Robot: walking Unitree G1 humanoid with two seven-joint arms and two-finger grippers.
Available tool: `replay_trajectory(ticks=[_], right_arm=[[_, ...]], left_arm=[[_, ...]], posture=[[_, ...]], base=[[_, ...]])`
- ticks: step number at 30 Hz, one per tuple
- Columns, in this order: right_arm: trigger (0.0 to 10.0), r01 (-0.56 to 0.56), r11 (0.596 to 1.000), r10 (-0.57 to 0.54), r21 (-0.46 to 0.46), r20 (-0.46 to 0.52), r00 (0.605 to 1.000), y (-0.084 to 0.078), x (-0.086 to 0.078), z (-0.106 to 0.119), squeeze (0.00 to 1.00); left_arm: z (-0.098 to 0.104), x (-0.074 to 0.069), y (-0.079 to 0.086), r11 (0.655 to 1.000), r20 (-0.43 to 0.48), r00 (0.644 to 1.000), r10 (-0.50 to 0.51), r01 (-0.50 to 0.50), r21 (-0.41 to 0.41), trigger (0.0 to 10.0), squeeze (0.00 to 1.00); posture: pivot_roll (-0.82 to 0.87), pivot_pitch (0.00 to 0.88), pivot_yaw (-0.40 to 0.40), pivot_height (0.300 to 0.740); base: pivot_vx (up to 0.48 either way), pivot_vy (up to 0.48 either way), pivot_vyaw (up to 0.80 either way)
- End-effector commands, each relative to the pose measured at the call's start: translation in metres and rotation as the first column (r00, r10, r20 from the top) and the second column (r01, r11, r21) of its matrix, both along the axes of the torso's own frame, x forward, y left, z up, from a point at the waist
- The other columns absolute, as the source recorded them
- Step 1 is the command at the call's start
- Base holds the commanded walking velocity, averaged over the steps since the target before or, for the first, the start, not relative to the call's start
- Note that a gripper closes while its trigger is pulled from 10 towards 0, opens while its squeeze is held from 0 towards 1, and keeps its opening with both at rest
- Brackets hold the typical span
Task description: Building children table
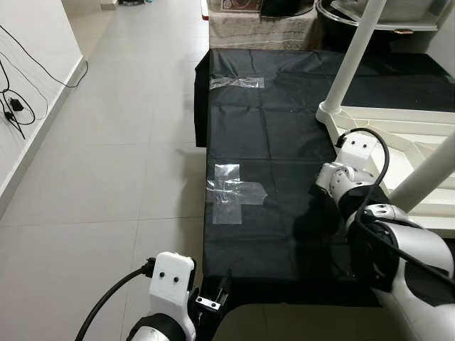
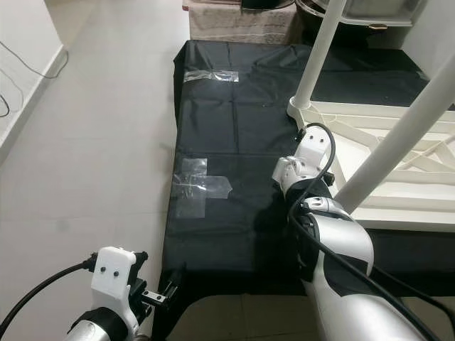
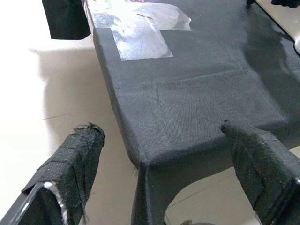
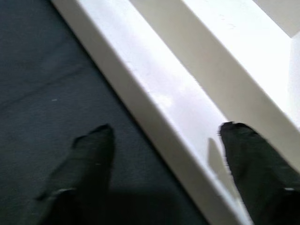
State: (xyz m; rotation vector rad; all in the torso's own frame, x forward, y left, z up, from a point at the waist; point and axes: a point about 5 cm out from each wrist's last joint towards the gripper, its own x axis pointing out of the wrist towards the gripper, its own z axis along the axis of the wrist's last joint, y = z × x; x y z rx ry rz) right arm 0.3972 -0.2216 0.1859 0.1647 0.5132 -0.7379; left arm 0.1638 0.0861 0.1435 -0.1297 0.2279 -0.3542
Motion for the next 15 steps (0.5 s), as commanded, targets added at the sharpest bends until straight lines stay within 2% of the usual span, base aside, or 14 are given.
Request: replay_trajectory(ticks=[1, 4, 6, 7, 9, 10, 13, 15], right_arm=[[0.0, -0.034, 0.998, 0.038, 0.06, -0.062, 0.997, 0.005, -0.005, -0.019, 0.0], [0.0, -0.051, 0.997, 0.055, 0.061, -0.069, 0.996, 0.005, -0.005, -0.021, 0.0], [0.0, -0.142, 0.988, 0.147, 0.064, -0.071, 0.987, 0.013, -0.003, -0.024, 0.0], [0.0, -0.142, 0.988, 0.147, 0.064, -0.071, 0.987, 0.013, -0.003, -0.024, 0.0], [0.0, -0.275, 0.96, 0.278, 0.049, -0.077, 0.958, 0.026, 0.0, -0.026, 0.0], [0.0, -0.275, 0.96, 0.278, 0.049, -0.077, 0.958, 0.026, 0.0, -0.026, 0.0], [0.0, -0.398, 0.917, 0.399, 0.027, -0.089, 0.913, 0.038, 0.002, -0.027, 0.0], [0.0, -0.398, 0.917, 0.399, 0.027, -0.089, 0.913, 0.038, 0.002, -0.027, 0.0]], left_arm=[[0.001, -0.006, -0.012, 0.998, -0.023, 0.999, -0.045, 0.044, -0.045, 10.0, 0.0], [0.001, -0.006, -0.012, 0.998, -0.023, 0.999, -0.044, 0.043, -0.044, 10.0, 0.0], [0.001, -0.005, -0.012, 0.998, -0.021, 0.999, -0.043, 0.042, -0.043, 10.0, 0.0], [0.001, -0.005, -0.012, 0.998, -0.021, 0.999, -0.043, 0.042, -0.043, 10.0, 0.0], [0.001, -0.004, -0.012, 0.998, -0.019, 0.999, -0.044, 0.043, -0.043, 10.0, 0.0], [0.001, -0.004, -0.012, 0.998, -0.019, 0.999, -0.044, 0.043, -0.043, 10.0, 0.0], [0.001, -0.002, -0.011, 0.998, -0.018, 0.999, -0.045, 0.044, -0.041, 10.0, 0.0], [0.001, -0.002, -0.011, 0.998, -0.018, 0.999, -0.045, 0.044, -0.041, 10.0, 0.0]], posture=[[0.07, 0.227, -0.075, 0.74], [0.07, 0.228, -0.075, 0.74], [0.07, 0.228, -0.074, 0.74], [0.07, 0.228, -0.074, 0.74], [0.06, 0.232, -0.071, 0.74], [0.06, 0.232, -0.071, 0.74], [0.06, 0.227, -0.07, 0.74], [0.06, 0.227, -0.07, 0.74]], base=[[0.0, 0.0, 0.0], [0.0, 0.0, 0.0], [0.0, 0.0, 0.0], [0.0, 0.0, 0.0], [0.0, 0.0, 0.0], [0.0, 0.0, 0.0], [0.0, 0.0, 0.0], [0.0, 0.0, 0.0]])
